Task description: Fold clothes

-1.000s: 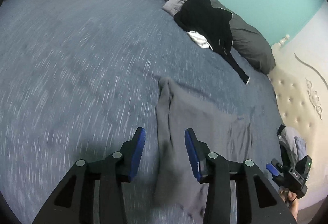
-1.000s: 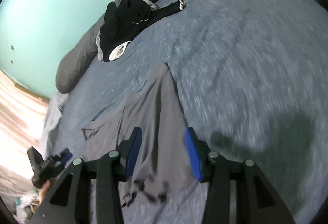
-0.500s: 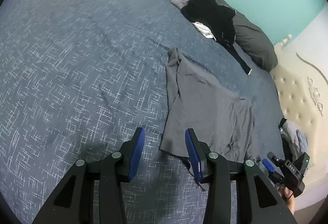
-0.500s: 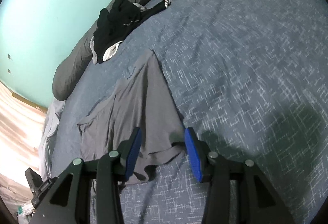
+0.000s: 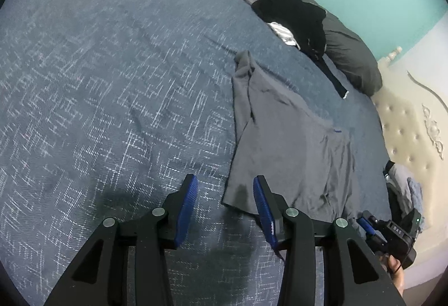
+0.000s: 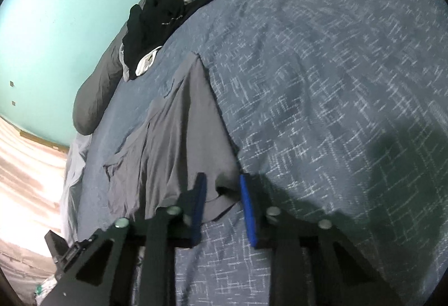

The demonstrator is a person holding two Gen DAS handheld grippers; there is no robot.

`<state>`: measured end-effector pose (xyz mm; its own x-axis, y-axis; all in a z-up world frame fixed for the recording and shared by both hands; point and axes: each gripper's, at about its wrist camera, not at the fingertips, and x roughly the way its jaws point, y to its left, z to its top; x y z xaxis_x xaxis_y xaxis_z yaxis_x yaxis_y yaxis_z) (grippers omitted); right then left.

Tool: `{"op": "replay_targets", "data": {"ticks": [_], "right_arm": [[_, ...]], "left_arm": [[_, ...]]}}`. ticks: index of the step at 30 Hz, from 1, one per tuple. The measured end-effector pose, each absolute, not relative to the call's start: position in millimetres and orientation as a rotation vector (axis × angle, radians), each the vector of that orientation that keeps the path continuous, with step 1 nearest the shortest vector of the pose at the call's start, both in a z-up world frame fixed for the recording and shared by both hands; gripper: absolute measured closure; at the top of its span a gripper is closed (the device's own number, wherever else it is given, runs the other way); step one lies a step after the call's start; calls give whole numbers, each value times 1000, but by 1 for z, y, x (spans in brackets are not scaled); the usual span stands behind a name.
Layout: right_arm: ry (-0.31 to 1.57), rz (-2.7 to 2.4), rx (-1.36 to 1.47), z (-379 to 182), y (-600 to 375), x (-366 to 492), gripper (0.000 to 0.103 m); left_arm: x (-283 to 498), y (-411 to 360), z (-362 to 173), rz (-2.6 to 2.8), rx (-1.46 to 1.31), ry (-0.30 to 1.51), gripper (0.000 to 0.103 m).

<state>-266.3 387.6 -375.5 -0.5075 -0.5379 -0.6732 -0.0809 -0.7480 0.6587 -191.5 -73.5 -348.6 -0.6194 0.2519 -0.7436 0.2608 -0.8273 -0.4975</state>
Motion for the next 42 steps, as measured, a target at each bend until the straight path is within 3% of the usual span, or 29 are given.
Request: {"op": "replay_targets", "data": {"ticks": [6,9,25,42], "right_arm": [[-954,-2336,1340,-376,387,-271,98],[-978,-2341,1319,-375,391,-270,101],[-1229,-2392,1191,-371,443,-264,101],[-1367,-2422,1204,-390,466,-257,102]], "left_arm": [[-193,-72,-350,-2670,1361,893,58],[-193,-73,-350,-2666,1359,892,58],[-193,-79,-352,-2640,1342,916,57],[-194,-81,-355,-2616,1337,934,57]]}}
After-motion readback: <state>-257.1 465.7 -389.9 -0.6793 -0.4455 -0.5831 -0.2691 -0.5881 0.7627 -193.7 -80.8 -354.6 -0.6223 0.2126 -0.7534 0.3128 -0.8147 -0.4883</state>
